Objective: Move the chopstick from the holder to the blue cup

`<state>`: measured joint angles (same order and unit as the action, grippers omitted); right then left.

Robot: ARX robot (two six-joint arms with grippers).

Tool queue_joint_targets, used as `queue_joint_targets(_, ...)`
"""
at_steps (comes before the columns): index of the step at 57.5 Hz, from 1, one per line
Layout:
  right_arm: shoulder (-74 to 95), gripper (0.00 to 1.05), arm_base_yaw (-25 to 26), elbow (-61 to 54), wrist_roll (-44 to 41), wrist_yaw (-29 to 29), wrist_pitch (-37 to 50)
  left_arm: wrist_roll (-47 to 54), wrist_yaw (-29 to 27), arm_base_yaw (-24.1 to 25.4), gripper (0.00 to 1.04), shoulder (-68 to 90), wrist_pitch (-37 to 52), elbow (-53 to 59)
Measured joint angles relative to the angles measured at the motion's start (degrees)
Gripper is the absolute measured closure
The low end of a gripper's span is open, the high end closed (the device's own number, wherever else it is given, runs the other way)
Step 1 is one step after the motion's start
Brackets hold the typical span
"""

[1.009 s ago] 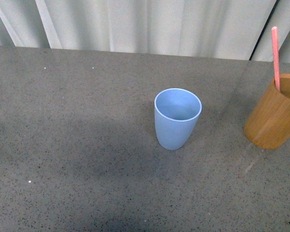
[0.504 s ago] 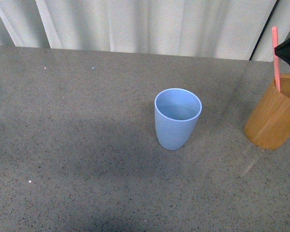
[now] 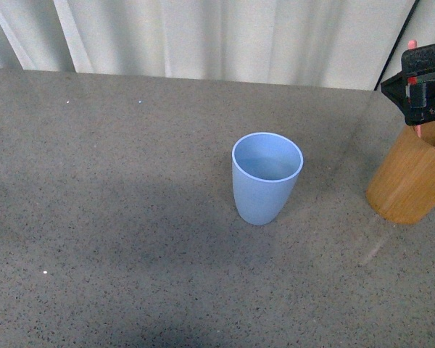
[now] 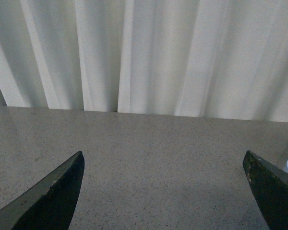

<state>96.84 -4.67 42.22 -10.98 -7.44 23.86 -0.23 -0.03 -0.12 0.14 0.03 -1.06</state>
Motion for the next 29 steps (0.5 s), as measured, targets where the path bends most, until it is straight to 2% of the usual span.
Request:
queue_joint_targets(15, 2.62, 0.11, -0.20, 0.90, 0.74, -0.15, 1.01, 0.00, 0.00, 0.00, 0.07, 0.00, 0.00, 0.00)
queue_joint_targets(21, 3.19, 0.26, -0.20, 1.68, 0.74, -0.22, 1.27, 0.00, 0.00, 0.00, 0.07, 0.00, 0.00, 0.00)
queue_joint_targets(29, 4.37, 0.56, -0.15, 3.06, 0.90, -0.39, 2.08, 0.00, 0.00, 0.00, 0.07, 0.00, 0.00, 0.00)
